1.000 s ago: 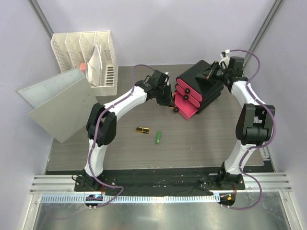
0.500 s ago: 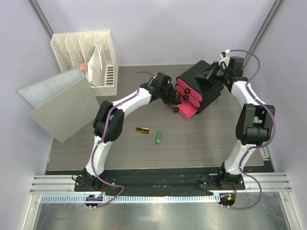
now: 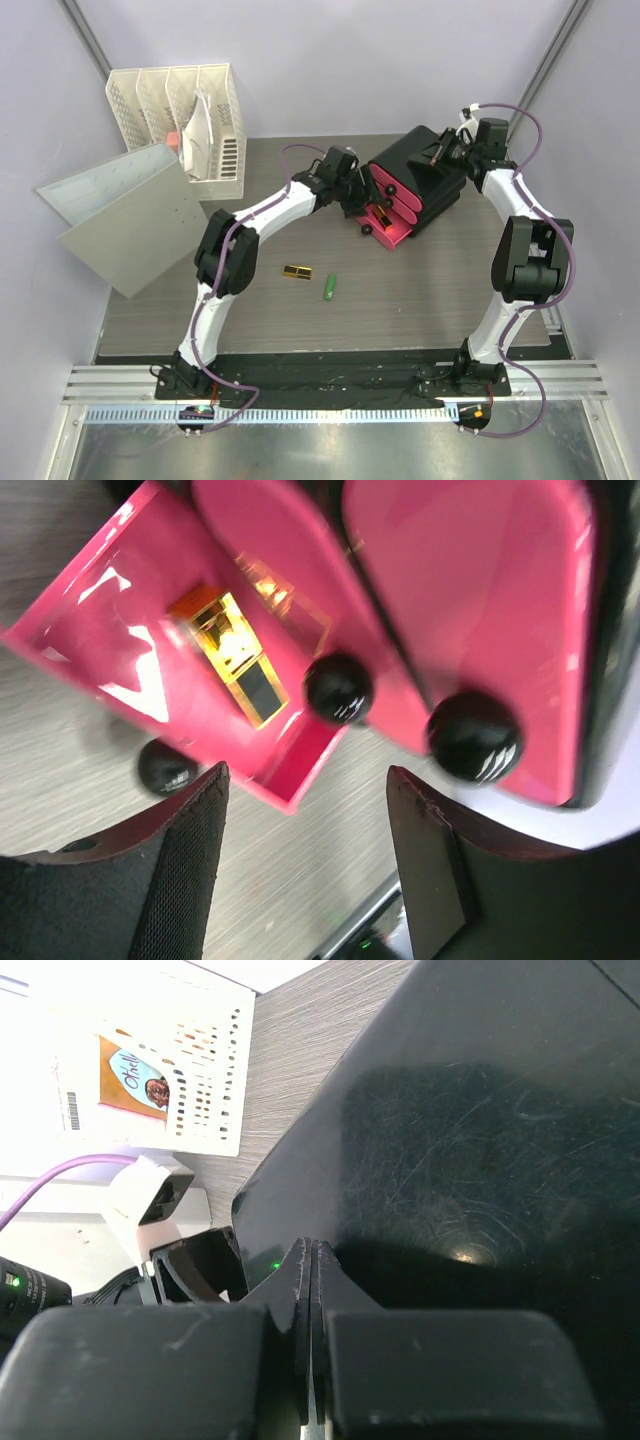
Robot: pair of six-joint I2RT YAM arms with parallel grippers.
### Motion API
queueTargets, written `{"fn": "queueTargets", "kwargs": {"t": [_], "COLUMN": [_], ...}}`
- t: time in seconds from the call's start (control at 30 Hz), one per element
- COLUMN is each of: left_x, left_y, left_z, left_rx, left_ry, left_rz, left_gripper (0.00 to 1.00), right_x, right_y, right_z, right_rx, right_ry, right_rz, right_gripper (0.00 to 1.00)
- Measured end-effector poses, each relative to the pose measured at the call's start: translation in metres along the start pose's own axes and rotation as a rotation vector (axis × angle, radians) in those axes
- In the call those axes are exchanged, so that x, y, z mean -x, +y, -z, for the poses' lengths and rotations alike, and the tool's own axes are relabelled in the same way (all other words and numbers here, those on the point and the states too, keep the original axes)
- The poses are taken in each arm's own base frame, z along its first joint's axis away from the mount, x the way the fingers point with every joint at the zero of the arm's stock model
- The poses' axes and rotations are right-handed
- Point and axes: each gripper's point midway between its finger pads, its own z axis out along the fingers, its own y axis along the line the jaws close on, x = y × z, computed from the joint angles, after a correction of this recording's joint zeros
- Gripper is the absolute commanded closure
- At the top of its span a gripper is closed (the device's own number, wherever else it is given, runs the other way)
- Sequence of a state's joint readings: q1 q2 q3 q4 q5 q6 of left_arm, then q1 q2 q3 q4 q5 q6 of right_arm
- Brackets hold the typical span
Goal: Organize the makeup
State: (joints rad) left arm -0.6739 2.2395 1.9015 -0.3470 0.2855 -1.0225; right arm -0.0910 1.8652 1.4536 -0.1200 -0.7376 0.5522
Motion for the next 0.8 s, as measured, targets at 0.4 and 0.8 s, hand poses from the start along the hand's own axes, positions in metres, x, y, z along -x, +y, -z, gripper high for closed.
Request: {"fn": "queueTargets", "kwargs": {"t": [0.4, 0.8], "left_x": [-0.028, -0.087], "left_y": [0.044, 0.122], "left_z": [0.087, 0.136], "left_rx": [0.188, 0.425], "left_ry": [0.033, 0.196], "left_rz": [-0.260, -0.395], "left_gripper": [0.34, 0.35], "right_x": [0.000, 0.000], "right_y": [0.000, 0.000], "right_z": [0.000, 0.000], "right_rx": [0.001, 0.002], "right_ry": [0.000, 0.000], "right_rz": [0.001, 0.001], "right_gripper": [0.99, 0.99]}}
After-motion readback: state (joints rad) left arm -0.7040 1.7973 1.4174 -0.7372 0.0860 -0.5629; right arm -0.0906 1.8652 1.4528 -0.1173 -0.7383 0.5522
